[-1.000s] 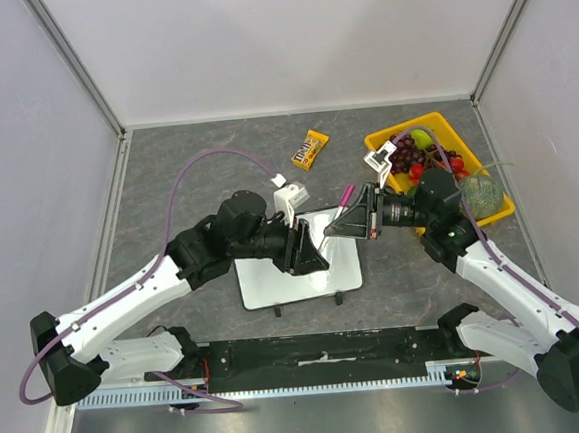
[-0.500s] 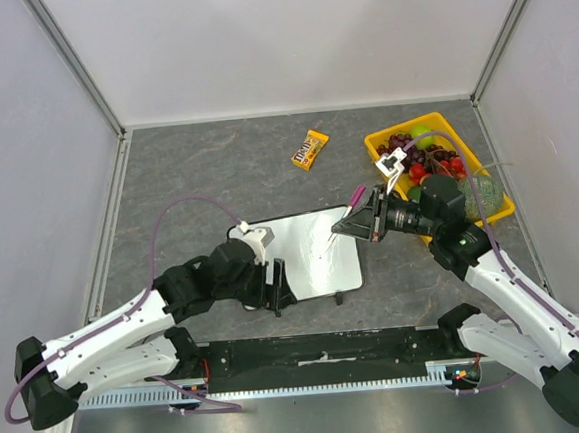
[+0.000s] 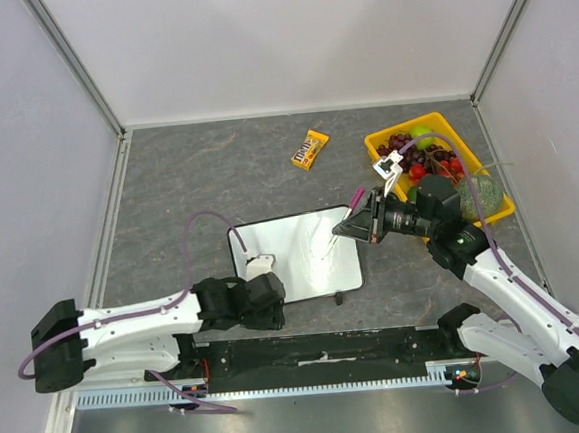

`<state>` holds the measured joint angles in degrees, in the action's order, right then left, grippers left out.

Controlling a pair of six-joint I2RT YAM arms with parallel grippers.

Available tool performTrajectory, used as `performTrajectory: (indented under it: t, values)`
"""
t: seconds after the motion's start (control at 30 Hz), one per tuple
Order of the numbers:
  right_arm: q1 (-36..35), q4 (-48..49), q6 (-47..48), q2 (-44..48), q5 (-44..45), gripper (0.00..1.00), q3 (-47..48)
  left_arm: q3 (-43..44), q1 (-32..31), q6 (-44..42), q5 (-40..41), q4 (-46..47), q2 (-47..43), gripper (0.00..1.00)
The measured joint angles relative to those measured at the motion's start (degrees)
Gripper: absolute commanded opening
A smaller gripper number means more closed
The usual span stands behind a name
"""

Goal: Write a sentence on the whiteboard
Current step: Adjust the whiteboard stand at the corner of the board.

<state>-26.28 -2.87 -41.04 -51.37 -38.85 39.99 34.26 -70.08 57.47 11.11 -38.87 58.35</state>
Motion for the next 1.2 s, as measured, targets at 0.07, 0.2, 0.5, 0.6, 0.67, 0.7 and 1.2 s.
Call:
performTrajectory:
  t: [0.07, 0.2, 0.5, 0.6, 0.67, 0.7, 1.2]
  values:
    - [0.0, -0.3, 0.2, -0.2, 0.0, 0.0, 0.0, 0.0, -0.5, 1.3, 1.5, 0.6, 3.7, 0.55]
    - [0.0, -0.7, 0.5, -0.2, 0.0, 0.0, 0.0, -0.2, -0.6, 2.8, 3.8, 2.4, 7.5, 0.54]
    - [0.0, -1.1, 0.8, -0.2, 0.0, 0.0, -0.1, -1.3, -0.7, 3.9, 7.6, 7.5, 12.4, 0.5]
    - [0.0, -1.1, 1.0, -0.2, 0.0, 0.0, -0.1, -1.1, -0.8, 4.1, 9.0, 8.6, 13.6, 0.37]
    - [0.0, -1.1, 1.1, -0.2, 0.0, 0.0, -0.1, -0.6, -0.8, 4.2, 9.9, 9.1, 14.7, 0.27]
    - [0.0, -1.1, 1.2, -0.2, 0.0, 0.0, -0.1, -0.2, -0.8, 4.2, 10.3, 9.3, 15.5, 0.22]
    - [0.0, -1.8, 1.7, -0.2, 0.5, 0.0, -0.1, 7.8, -1.0, 3.6, 12.2, 3.4, 24.1, 0.02]
